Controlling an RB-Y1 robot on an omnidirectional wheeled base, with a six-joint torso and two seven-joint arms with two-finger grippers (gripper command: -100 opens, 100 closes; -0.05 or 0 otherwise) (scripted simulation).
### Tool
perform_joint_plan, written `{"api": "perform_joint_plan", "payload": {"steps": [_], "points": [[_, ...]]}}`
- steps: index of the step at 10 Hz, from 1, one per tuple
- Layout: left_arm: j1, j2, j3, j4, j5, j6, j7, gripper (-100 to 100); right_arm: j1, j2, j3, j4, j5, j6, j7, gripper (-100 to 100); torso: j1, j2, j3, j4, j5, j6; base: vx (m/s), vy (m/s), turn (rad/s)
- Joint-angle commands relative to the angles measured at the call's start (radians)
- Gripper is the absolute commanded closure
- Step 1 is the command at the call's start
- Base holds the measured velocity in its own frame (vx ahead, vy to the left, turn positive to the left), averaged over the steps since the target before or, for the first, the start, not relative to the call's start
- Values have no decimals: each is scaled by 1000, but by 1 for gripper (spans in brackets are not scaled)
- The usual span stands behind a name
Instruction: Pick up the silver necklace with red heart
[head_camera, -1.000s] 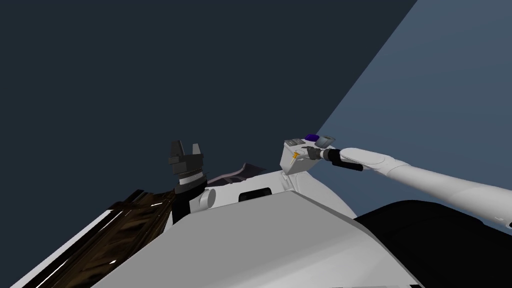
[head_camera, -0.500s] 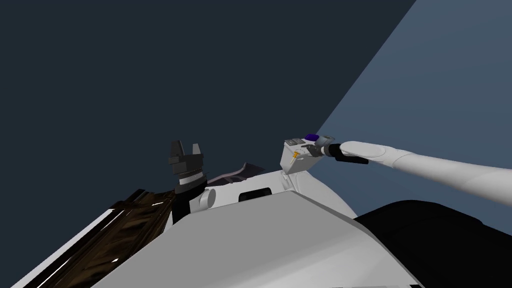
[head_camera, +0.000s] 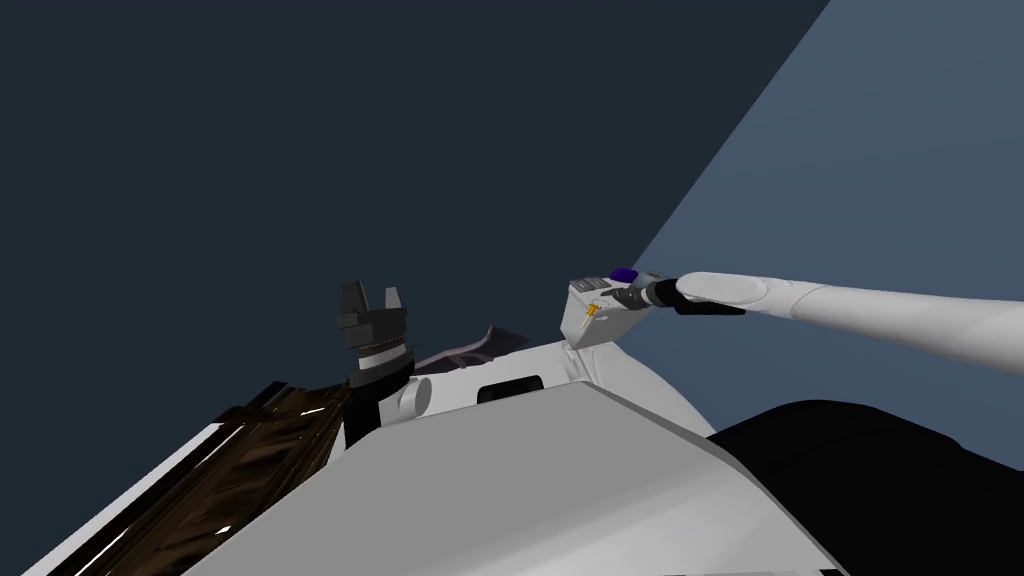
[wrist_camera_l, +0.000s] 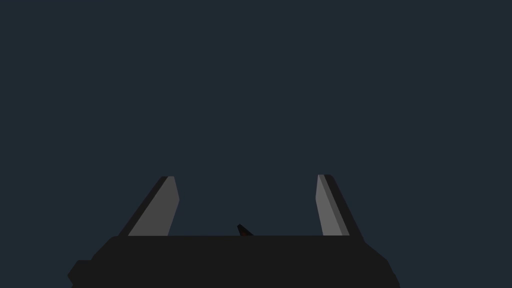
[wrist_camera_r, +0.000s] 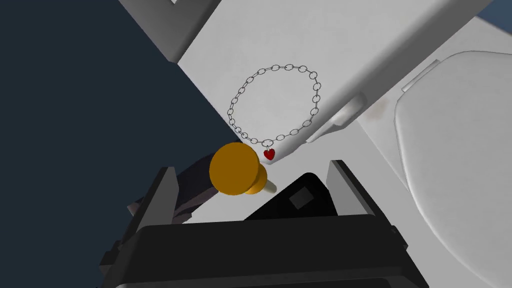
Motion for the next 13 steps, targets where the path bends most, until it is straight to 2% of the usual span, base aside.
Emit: {"api": "perform_joint_plan", "payload": {"steps": [1, 9, 10, 11, 12, 13], "points": [[0, 0, 0, 0, 0, 0, 0, 0, 13, -40, -3, -17, 26, -24, 17, -100, 0, 0, 0, 0, 0, 0, 56, 8, -21], [0, 0, 0, 0, 0, 0, 0, 0, 114, -183, -21, -125, 141, -148, 79, -100, -1, -6, -4, -2, 0, 0, 106, 4, -29], [0, 0, 0, 0, 0, 0, 0, 0, 142, -211, -26, -153, 166, -177, 91, -100, -1, -5, -3, -1, 0, 0, 165, -6, -58], [0, 0, 0, 0, 0, 0, 0, 0, 142, -211, -26, -153, 166, -177, 91, -100, -1, -8, -4, -2, -1, 0, 147, 0, -24], [0, 0, 0, 0, 0, 0, 0, 0, 168, -236, -31, -179, 189, -205, 102, -100, -1, -7, -5, -2, 0, -1, 148, 6, -27], [0, 0, 0, 0, 0, 0, 0, 0, 168, -236, -31, -179, 189, -205, 102, -100, -1, -8, -5, -2, 0, 0, 106, 5, -18]]}}
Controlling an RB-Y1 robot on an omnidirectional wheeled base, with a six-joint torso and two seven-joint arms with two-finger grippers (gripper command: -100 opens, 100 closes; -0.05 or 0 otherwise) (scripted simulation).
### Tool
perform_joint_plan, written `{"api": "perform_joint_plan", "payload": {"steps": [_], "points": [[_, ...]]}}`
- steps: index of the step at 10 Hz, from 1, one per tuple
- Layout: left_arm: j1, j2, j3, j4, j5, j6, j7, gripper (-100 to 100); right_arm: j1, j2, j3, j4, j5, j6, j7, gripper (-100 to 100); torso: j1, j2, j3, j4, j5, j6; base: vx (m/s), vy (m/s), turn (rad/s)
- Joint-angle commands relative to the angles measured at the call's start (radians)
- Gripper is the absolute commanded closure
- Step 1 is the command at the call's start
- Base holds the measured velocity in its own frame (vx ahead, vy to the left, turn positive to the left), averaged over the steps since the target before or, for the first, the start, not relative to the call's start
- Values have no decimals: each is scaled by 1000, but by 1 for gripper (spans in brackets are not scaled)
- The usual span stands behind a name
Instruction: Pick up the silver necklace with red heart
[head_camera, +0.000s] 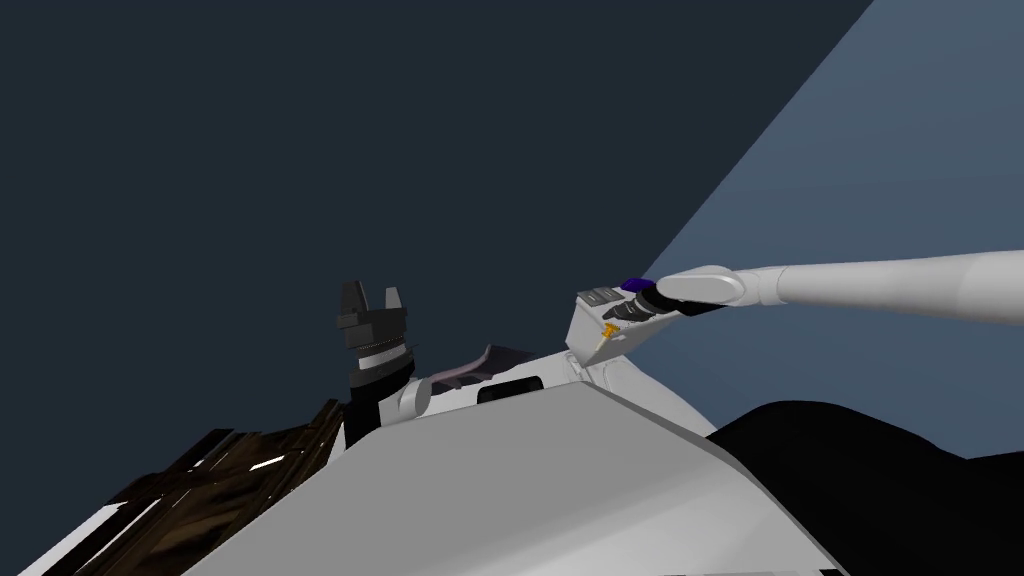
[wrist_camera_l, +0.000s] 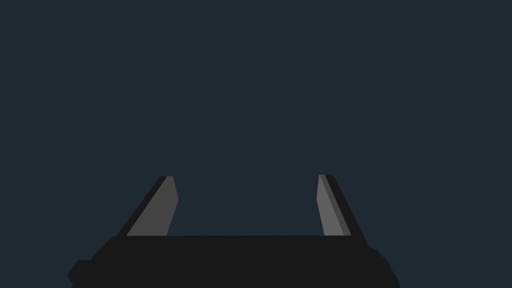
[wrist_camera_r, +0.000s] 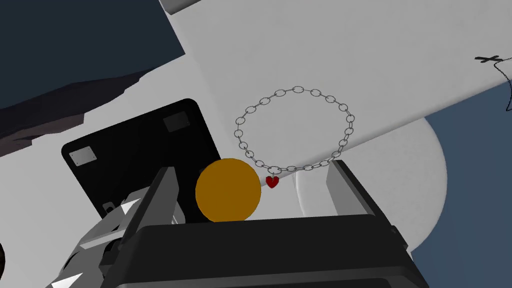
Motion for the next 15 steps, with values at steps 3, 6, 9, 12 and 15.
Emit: {"api": "perform_joint_plan", "payload": {"steps": [3, 6, 9, 12, 15], "points": [[0, 0, 0, 0, 0, 0, 0, 0, 23, -7, -20, -30, 44, -53, 7, -100, 0, 4, 3, 1, 0, 0, 55, 0, -15], [0, 0, 0, 0, 0, 0, 0, 0, 56, -42, -26, -64, 76, -90, 24, -100, 1, 2, 1, 1, 0, 0, 82, 4, -8], [0, 0, 0, 0, 0, 0, 0, 0, 77, -66, -28, -66, 64, -74, 28, 0, -1, 8, 5, 2, 0, 0, 4, -6, 20], [0, 0, 0, 0, 0, 0, 0, 0, 109, -26, 6, -55, 104, -25, 32, -100, -1, 8, 5, 2, 0, 0, 18, 2, 68], [0, 0, 0, 0, 0, 0, 0, 0, 105, -14, 9, -56, 114, -31, 32, 100, -1, 9, 5, 2, 0, 0, 2, 0, 3]]}}
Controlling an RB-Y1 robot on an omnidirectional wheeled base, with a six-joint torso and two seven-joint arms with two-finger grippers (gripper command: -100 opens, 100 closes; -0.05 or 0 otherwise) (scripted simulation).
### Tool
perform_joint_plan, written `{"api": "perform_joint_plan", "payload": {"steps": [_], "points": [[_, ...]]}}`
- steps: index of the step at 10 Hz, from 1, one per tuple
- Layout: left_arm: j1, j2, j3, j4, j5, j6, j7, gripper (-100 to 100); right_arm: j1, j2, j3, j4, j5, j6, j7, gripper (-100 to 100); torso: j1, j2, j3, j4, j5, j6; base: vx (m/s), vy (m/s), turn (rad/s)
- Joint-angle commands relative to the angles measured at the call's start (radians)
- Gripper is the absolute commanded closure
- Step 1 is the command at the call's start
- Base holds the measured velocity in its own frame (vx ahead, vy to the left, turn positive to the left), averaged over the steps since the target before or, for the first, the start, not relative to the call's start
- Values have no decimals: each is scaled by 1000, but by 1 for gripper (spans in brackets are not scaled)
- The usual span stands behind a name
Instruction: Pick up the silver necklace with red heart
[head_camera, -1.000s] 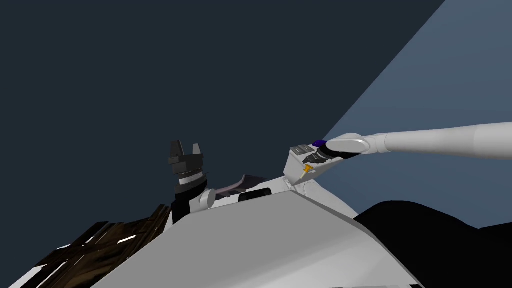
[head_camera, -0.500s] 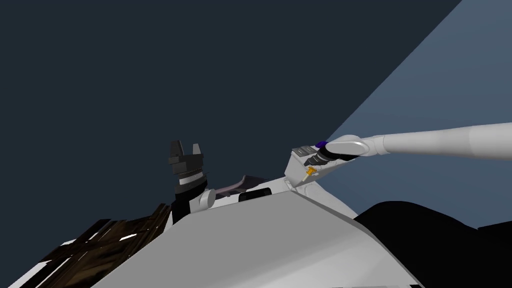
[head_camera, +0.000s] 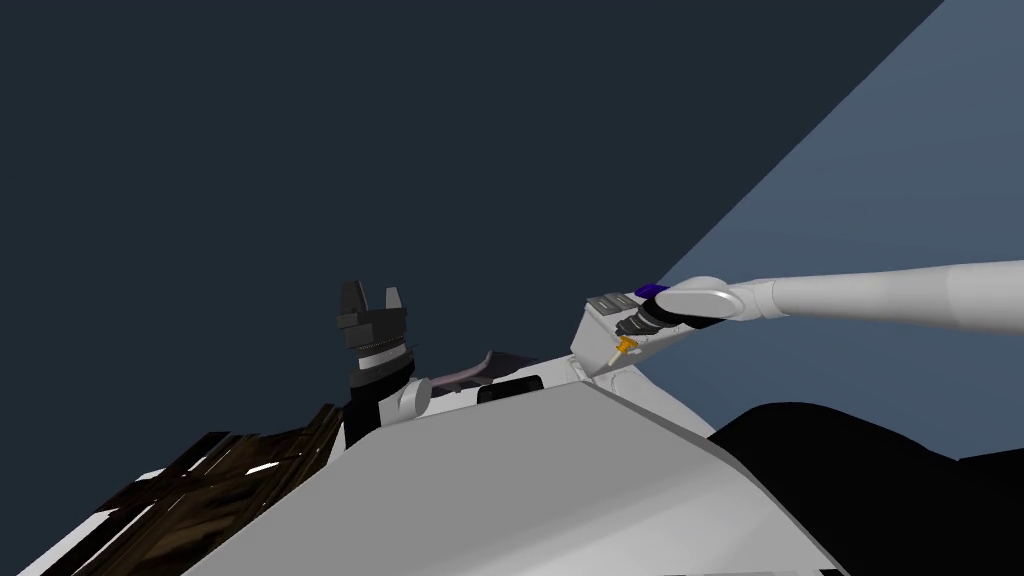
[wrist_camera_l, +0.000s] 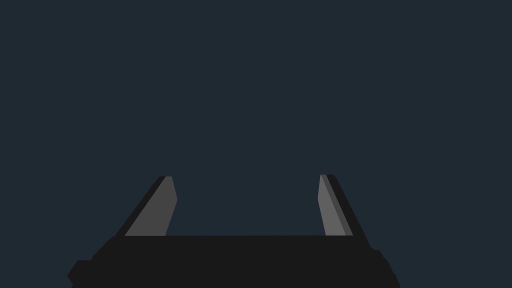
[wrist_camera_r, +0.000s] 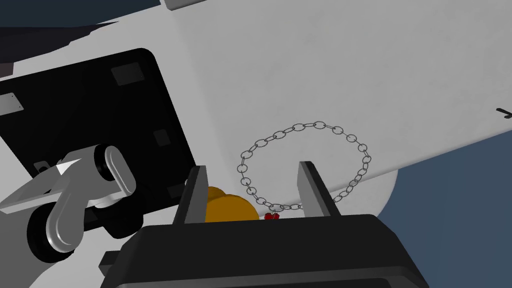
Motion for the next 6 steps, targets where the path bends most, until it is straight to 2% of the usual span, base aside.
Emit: {"api": "perform_joint_plan", "payload": {"steps": [1, 4, 5, 6], "points": [[0, 0, 0, 0, 0, 0, 0, 0, 0, 0, 0, 0, 0, 0, 0, 100, 0, 0, 0, 0, 0, 0, 4, 5, 21], [0, 0, 0, 0, 0, 0, 0, 0, -2, -1, -2, -1, 0, 1, 0, 100, -4, 1, 0, -1, -2, 2, 0, 0, 0], [0, 0, 0, 0, 0, 0, 0, 0, -2, -1, -2, -1, 0, 1, 0, 0, -4, 1, 0, -1, -2, 2, 0, 0, 0], [0, 0, 0, 0, 0, 0, 0, 0, -11, -32, -19, -4, -30, -18, -2, 100, -4, 1, 0, -1, -2, 2, -13, 13, -72]]}}
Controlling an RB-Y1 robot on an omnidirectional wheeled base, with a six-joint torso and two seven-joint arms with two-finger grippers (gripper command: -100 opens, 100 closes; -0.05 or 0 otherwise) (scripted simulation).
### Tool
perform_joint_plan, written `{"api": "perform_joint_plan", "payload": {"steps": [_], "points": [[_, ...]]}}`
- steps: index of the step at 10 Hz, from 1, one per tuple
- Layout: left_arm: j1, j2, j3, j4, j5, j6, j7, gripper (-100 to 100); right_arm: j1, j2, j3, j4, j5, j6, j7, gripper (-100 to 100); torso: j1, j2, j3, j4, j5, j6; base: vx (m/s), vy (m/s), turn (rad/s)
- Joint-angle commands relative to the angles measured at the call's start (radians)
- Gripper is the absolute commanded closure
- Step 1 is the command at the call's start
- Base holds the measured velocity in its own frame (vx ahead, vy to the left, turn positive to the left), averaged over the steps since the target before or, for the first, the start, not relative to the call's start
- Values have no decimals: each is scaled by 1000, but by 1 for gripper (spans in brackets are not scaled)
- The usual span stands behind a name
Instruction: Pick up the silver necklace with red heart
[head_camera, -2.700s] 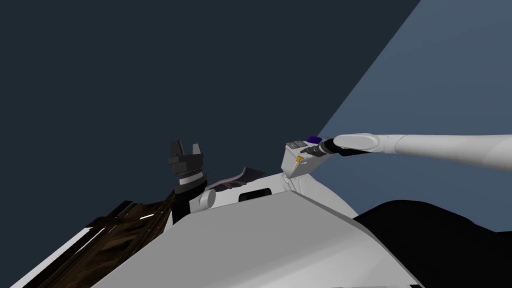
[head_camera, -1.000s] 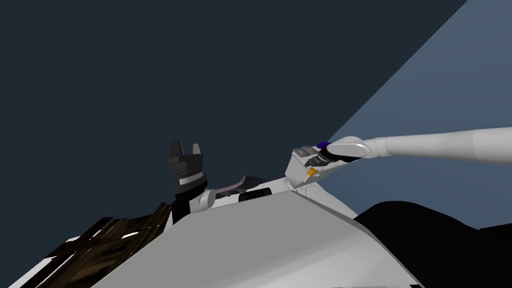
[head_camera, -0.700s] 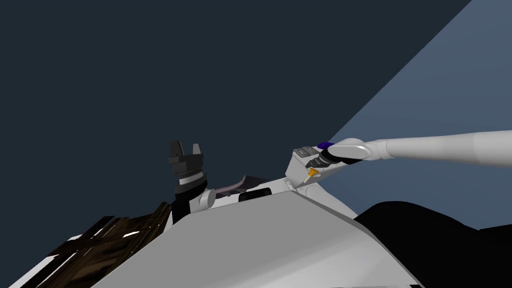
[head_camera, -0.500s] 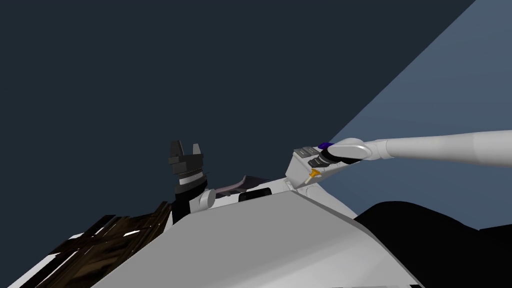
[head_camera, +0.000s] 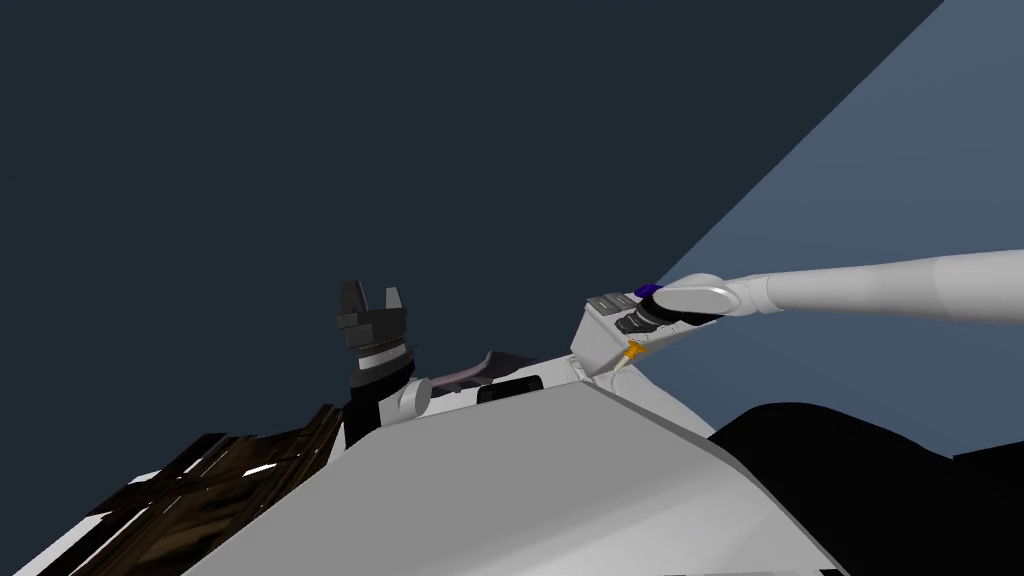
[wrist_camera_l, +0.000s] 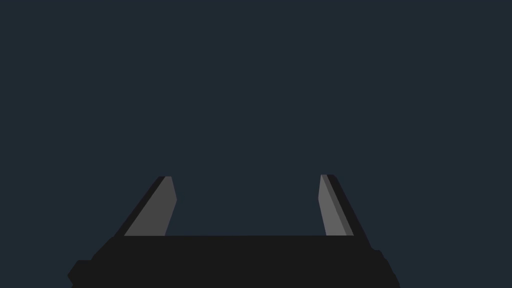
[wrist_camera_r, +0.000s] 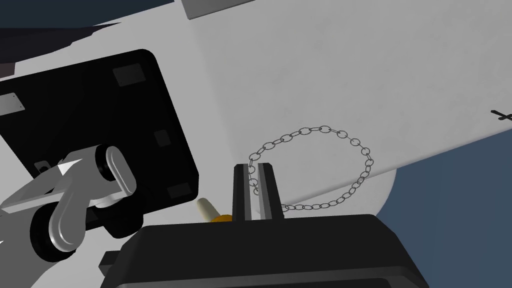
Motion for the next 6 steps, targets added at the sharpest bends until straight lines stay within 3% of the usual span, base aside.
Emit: {"api": "perform_joint_plan", "payload": {"steps": [1, 5, 6], "points": [[0, 0, 0, 0, 0, 0, 0, 0, -23, 9, -11, -7, 7, -33, -6, 100, 0, 0, 0, 0, 0, 0, -11, 14, -55], [0, 0, 0, 0, 0, 0, 0, 0, -38, -4, -23, -11, -8, -50, -7, 100, -2, 0, 0, 0, -1, 1, -7, -8, -26], [0, 0, 0, 0, 0, 0, 0, 0, -39, -4, -24, -11, -7, -54, -7, 0, -2, 0, 0, 0, -1, 1, 0, 0, 0]]}}
